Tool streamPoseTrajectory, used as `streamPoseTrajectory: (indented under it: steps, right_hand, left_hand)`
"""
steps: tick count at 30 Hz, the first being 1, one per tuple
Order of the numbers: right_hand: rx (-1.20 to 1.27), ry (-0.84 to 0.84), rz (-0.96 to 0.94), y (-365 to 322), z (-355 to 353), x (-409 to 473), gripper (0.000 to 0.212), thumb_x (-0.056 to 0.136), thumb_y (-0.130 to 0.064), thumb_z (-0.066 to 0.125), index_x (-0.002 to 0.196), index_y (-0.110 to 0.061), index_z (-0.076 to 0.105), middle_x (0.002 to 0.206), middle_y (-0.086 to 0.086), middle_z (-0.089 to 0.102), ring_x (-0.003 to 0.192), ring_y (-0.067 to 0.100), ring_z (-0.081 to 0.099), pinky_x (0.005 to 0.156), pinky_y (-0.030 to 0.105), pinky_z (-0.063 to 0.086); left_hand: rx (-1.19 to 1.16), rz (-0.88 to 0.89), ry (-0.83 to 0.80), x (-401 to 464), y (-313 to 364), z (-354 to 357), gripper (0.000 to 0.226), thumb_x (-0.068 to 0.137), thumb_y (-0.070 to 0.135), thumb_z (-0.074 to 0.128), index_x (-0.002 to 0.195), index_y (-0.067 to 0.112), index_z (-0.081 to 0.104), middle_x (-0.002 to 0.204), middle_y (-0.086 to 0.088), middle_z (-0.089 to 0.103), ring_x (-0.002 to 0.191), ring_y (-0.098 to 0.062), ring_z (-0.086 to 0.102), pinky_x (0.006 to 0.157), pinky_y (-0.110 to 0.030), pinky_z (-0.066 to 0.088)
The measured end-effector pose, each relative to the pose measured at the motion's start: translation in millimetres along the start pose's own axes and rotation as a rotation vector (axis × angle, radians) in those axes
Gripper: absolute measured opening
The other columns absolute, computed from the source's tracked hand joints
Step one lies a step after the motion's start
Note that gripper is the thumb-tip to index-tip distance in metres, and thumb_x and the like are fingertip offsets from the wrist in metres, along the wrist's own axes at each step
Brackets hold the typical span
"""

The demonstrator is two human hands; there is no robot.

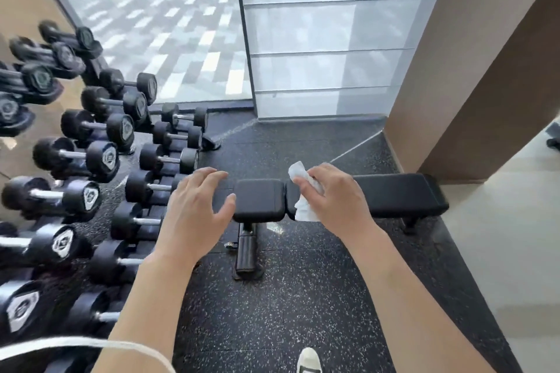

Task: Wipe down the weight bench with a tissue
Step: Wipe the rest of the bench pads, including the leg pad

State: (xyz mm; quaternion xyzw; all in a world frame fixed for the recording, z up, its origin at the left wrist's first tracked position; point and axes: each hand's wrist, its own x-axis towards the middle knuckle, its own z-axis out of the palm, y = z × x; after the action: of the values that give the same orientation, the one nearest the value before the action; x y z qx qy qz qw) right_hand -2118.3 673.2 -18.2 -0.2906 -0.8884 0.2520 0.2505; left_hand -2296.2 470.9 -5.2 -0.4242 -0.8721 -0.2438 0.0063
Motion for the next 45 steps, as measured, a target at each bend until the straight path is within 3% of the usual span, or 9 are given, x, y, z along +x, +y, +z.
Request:
streamPoseTrajectory:
  steps: [7, 19, 36, 45]
  right_hand:
    - [0.125, -0.093, -0.089, 5.4, 32.4, 54.4, 0.037, 0.101, -0.049, 0.057, 0.084, -0.017, 0.065, 0.077, -0.006, 0.057, 0.068, 0.014, 0.056, 0.067, 0.039, 0.051]
    - [0.150, -0.130, -0.111, 8.0, 83.0, 146.2, 0.032, 0.101, -0.048, 0.059, 0.087, -0.020, 0.066, 0.077, -0.009, 0.056, 0.065, 0.012, 0.055, 0.064, 0.039, 0.052]
    - [0.036, -0.068, 0.047, -18.4, 162.7, 293.8, 0.023, 0.099, -0.042, 0.060, 0.107, -0.022, 0.068, 0.094, -0.014, 0.064, 0.079, 0.010, 0.059, 0.070, 0.032, 0.049]
    - [0.053, -0.277, 0.099, 37.6, 254.6, 342.7, 0.028, 0.101, -0.042, 0.059, 0.117, -0.020, 0.066, 0.108, -0.012, 0.065, 0.095, 0.008, 0.060, 0.083, 0.030, 0.047]
  left_hand:
    - [0.027, -0.126, 0.033, 29.3, -8.0, -10.6, 0.045, 0.097, 0.036, 0.063, 0.139, 0.020, 0.060, 0.143, 0.003, 0.055, 0.134, -0.021, 0.045, 0.114, -0.047, 0.040]
    - [-0.010, -0.172, 0.031, 111.8, -61.2, 4.0, 0.045, 0.097, 0.035, 0.064, 0.139, 0.020, 0.061, 0.142, 0.002, 0.055, 0.133, -0.022, 0.046, 0.113, -0.047, 0.040]
    - [-0.034, 0.089, -0.106, 334.4, -173.8, 9.7, 0.047, 0.099, 0.040, 0.060, 0.142, 0.022, 0.056, 0.146, 0.002, 0.053, 0.136, -0.021, 0.045, 0.114, -0.042, 0.037]
    - [-0.017, -0.002, -0.219, 405.1, -255.6, 90.6, 0.045, 0.098, 0.033, 0.064, 0.140, 0.016, 0.060, 0.142, -0.004, 0.056, 0.130, -0.029, 0.049, 0.112, -0.047, 0.040]
